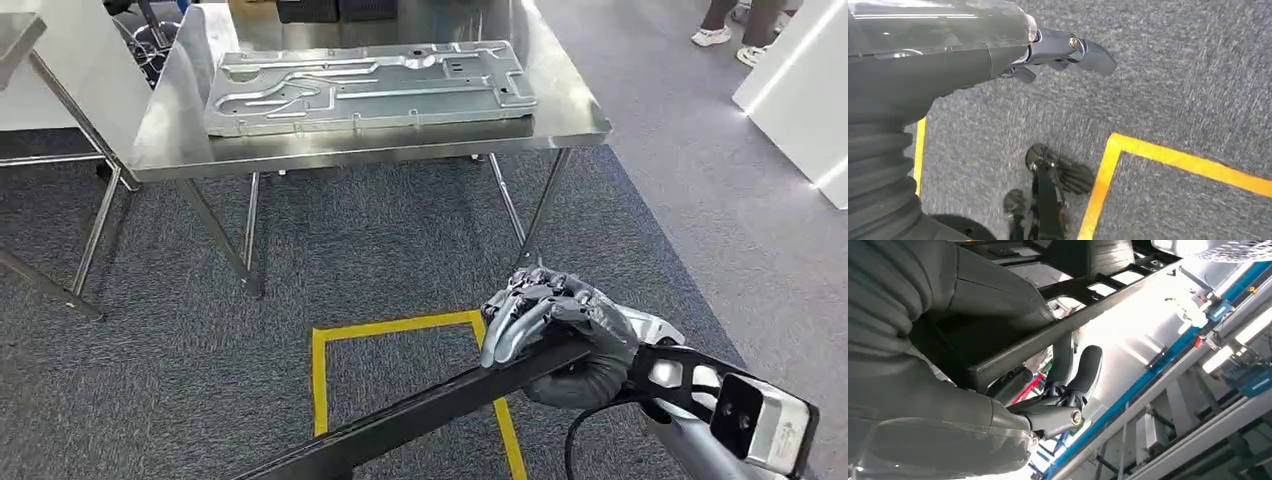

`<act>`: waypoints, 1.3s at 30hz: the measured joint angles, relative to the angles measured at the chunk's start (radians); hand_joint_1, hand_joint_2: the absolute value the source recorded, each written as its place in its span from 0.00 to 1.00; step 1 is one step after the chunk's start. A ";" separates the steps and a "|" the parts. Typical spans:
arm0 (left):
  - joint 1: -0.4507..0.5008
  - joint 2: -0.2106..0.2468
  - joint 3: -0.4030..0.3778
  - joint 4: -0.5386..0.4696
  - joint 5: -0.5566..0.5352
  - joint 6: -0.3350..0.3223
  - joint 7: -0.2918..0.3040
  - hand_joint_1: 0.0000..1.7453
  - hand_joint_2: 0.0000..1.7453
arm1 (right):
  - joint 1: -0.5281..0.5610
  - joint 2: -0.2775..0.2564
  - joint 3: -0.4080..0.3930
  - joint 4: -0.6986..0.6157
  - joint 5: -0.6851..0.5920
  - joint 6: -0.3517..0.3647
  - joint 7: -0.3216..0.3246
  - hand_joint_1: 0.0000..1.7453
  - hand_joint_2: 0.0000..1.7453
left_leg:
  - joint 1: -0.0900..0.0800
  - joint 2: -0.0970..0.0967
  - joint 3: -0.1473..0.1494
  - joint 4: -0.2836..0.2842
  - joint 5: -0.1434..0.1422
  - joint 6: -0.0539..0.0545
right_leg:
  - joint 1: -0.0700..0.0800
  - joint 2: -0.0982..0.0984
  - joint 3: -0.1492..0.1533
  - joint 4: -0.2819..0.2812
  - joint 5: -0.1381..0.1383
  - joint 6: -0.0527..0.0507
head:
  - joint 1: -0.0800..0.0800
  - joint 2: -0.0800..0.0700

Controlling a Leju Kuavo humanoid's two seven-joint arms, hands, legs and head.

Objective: Take the parts from the cabinet and place them on the table.

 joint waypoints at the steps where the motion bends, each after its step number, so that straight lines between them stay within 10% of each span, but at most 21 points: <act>1: 0.000 -0.001 0.000 0.000 0.000 0.000 0.000 0.00 1.00 | 0.000 0.000 -0.002 0.000 0.000 0.003 0.001 0.98 1.00 | 0.000 0.000 0.008 -0.001 -0.007 -0.003 | 0.001 -0.002 0.032 -0.087 0.059 -0.006 | 0.000 0.000; 3: -0.003 -0.002 0.001 0.000 0.000 0.001 -0.002 0.00 1.00 | -0.001 0.002 -0.003 0.000 0.000 0.005 0.003 0.98 1.00 | -0.001 0.000 0.002 -0.003 -0.009 -0.014 | 0.015 -0.009 0.030 -0.128 0.007 -0.016 | 0.001 0.000; 8: -0.003 -0.001 0.001 0.000 -0.002 0.001 -0.003 0.00 1.00 | 0.010 0.002 -0.008 -0.002 0.002 0.008 0.000 0.98 1.00 | -0.001 0.012 0.001 0.056 -0.042 -0.046 | 0.007 -0.007 0.067 -0.136 0.027 -0.046 | 0.000 0.000; 11: -0.003 -0.002 0.000 0.000 -0.004 0.000 -0.003 0.00 1.00 | 0.014 0.002 -0.011 -0.004 0.005 0.014 -0.002 0.98 1.00 | 0.000 0.015 -0.126 0.273 -0.142 -0.052 | 0.010 -0.011 0.080 -0.135 0.011 -0.055 | 0.000 0.000; 13: 0.002 -0.001 0.000 0.000 -0.003 0.001 -0.002 0.00 1.00 | 0.026 0.002 -0.011 -0.004 0.009 0.023 -0.002 0.98 1.00 | 0.000 0.016 -0.181 0.337 -0.146 -0.053 | 0.011 -0.008 0.092 -0.135 0.000 -0.054 | 0.000 0.000; 17: 0.002 0.000 0.000 0.000 -0.003 0.007 0.000 0.00 1.00 | 0.029 0.002 -0.016 -0.005 0.012 0.026 -0.003 0.98 1.00 | 0.000 0.017 -0.075 0.034 0.065 -0.043 | 0.011 -0.006 0.139 -0.135 -0.033 -0.045 | 0.000 0.000; 19: 0.001 0.001 0.000 0.000 -0.003 0.009 0.003 0.00 1.00 | 0.029 0.002 -0.018 -0.005 0.011 0.028 -0.003 0.98 1.00 | -0.011 0.019 -0.074 0.016 0.018 -0.029 | 0.011 -0.003 0.141 -0.137 -0.040 -0.033 | 0.000 0.000; 23: 0.008 0.000 0.000 0.000 -0.002 0.010 0.005 0.00 1.00 | 0.030 0.003 -0.027 -0.010 0.010 0.029 -0.002 0.98 1.00 | -0.003 0.014 -0.035 -0.004 0.038 -0.004 | 0.010 0.000 0.150 -0.107 -0.046 -0.012 | 0.001 0.000; 28: 0.003 0.002 0.000 0.000 -0.002 0.010 0.007 0.00 1.00 | 0.033 0.005 -0.032 -0.011 0.007 0.032 0.000 0.98 1.00 | -0.002 0.007 -0.008 -0.008 0.013 0.004 | 0.000 0.003 -0.042 0.169 -0.145 0.003 | 0.000 0.000; 30: 0.006 0.002 0.000 0.000 -0.002 0.010 0.007 0.00 1.00 | 0.033 0.005 -0.034 -0.011 0.006 0.035 0.001 0.98 1.00 | -0.002 0.006 0.014 -0.008 -0.003 0.001 | -0.004 0.002 -0.048 0.115 -0.096 0.005 | 0.000 0.000; 33: 0.007 0.001 0.000 0.000 -0.003 0.009 0.006 0.00 1.00 | 0.033 0.005 -0.036 -0.013 0.006 0.038 0.002 0.98 1.00 | -0.002 0.005 0.045 -0.011 -0.033 -0.010 | -0.003 -0.006 0.017 -0.117 0.081 -0.008 | 0.001 0.000; 34: 0.004 0.001 0.000 0.000 -0.003 0.009 0.006 0.00 1.00 | 0.033 0.005 -0.036 -0.013 0.005 0.037 0.004 0.98 1.00 | -0.005 0.003 0.052 -0.009 -0.039 -0.018 | 0.006 -0.007 0.017 -0.115 0.032 -0.009 | 0.001 0.000; 39: -0.001 0.007 0.000 -0.001 -0.006 0.006 0.002 0.00 1.00 | 0.033 0.005 -0.045 -0.033 0.003 0.034 0.016 0.98 1.00 | -0.001 0.014 0.061 0.050 -0.051 -0.054 | 0.002 -0.003 0.066 -0.130 0.030 -0.042 | 0.001 0.000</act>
